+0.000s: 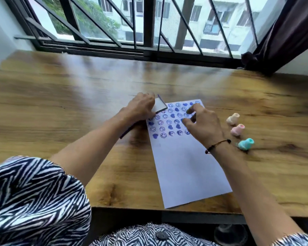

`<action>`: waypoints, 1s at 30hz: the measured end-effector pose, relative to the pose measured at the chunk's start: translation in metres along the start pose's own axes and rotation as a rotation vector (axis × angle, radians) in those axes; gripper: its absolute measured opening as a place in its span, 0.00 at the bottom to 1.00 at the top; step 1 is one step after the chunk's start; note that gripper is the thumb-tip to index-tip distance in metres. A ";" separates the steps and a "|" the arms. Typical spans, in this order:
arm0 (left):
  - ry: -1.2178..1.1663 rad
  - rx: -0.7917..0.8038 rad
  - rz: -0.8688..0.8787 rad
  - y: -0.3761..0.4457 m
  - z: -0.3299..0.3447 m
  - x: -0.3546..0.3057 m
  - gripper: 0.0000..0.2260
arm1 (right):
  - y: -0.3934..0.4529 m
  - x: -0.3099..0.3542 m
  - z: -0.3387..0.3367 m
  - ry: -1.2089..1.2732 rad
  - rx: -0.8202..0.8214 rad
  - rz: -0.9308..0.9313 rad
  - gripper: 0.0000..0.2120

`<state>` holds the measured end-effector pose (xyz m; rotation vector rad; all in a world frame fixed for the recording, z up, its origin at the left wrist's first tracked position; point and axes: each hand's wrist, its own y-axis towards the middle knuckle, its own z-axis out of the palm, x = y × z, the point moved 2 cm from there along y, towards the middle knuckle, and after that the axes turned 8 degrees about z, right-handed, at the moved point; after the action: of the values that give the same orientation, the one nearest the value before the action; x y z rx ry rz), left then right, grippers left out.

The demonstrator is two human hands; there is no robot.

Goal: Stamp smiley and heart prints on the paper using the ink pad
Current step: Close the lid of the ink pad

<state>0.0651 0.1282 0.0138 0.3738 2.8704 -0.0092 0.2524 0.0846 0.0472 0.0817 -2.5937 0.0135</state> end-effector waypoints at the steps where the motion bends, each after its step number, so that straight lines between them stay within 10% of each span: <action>1: 0.000 -0.011 0.004 0.000 0.000 -0.001 0.20 | 0.003 0.003 0.003 0.033 0.006 0.014 0.10; 11: -0.603 -0.537 0.017 -0.058 -0.025 -0.012 0.29 | 0.014 0.044 0.043 1.257 0.763 0.430 0.29; 19: -0.670 -0.645 -0.006 -0.107 -0.017 0.007 0.30 | -0.006 0.082 0.067 1.320 1.037 0.333 0.30; 30: -0.642 -0.561 -0.057 -0.143 -0.018 0.038 0.26 | -0.017 0.103 0.074 1.102 0.944 0.214 0.16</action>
<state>-0.0107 0.0005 0.0180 0.1356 2.1270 0.5470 0.1271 0.0595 0.0374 0.0950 -1.3068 1.0361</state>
